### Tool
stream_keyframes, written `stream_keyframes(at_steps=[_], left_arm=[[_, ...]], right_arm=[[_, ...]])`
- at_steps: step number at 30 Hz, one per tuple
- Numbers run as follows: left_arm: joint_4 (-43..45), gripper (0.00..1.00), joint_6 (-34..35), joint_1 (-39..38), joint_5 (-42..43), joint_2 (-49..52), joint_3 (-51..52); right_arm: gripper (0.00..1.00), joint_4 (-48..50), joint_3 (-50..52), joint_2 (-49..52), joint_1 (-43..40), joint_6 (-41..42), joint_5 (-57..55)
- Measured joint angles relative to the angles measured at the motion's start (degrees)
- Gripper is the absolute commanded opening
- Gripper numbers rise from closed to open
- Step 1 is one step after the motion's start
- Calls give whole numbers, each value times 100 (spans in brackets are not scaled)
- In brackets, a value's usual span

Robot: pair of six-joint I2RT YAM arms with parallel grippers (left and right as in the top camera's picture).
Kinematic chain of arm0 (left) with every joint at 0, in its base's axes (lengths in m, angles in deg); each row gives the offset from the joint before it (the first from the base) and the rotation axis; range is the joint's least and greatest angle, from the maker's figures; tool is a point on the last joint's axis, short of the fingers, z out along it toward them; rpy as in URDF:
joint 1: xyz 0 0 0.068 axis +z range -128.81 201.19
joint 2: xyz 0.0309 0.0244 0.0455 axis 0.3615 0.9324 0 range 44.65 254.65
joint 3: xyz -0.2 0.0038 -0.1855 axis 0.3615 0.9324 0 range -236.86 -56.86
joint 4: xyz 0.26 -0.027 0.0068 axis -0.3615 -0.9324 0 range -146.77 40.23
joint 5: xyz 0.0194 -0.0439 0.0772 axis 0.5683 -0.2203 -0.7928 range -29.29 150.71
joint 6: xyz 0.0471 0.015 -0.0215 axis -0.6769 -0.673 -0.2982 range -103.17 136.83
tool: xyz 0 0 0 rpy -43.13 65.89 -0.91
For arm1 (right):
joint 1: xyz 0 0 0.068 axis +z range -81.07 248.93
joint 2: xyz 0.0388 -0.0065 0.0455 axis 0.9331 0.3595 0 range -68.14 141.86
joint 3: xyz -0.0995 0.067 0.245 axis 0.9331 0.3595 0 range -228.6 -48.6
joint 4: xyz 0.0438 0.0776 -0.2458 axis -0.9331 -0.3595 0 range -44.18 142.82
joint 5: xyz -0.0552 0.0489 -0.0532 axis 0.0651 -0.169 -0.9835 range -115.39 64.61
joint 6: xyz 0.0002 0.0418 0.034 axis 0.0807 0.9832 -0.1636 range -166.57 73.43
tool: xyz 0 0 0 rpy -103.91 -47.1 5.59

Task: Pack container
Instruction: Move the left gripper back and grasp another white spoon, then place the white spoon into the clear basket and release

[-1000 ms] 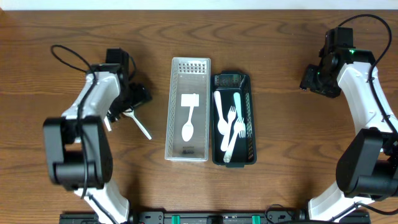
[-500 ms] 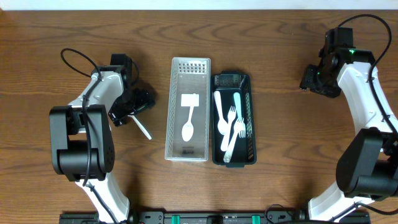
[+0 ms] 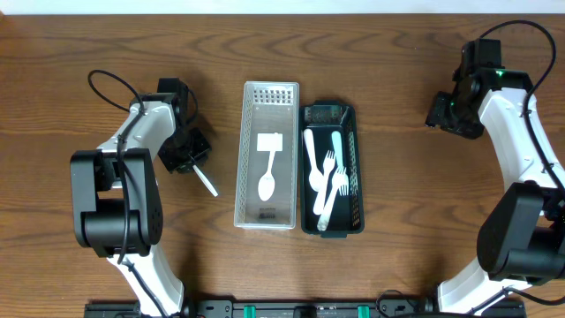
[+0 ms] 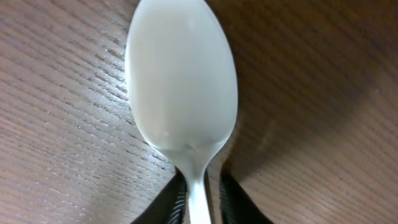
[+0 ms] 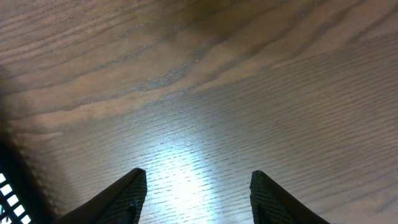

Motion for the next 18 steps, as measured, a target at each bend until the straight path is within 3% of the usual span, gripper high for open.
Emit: stream_keyframes(at_steps=[10, 18], left_arm=[[-39, 6, -76, 0, 11, 0, -7], [-772, 6, -573, -262, -2, -341, -455]], right_arm=[[57, -15, 0, 0, 0, 0, 0], [57, -13, 0, 0, 0, 0, 0]])
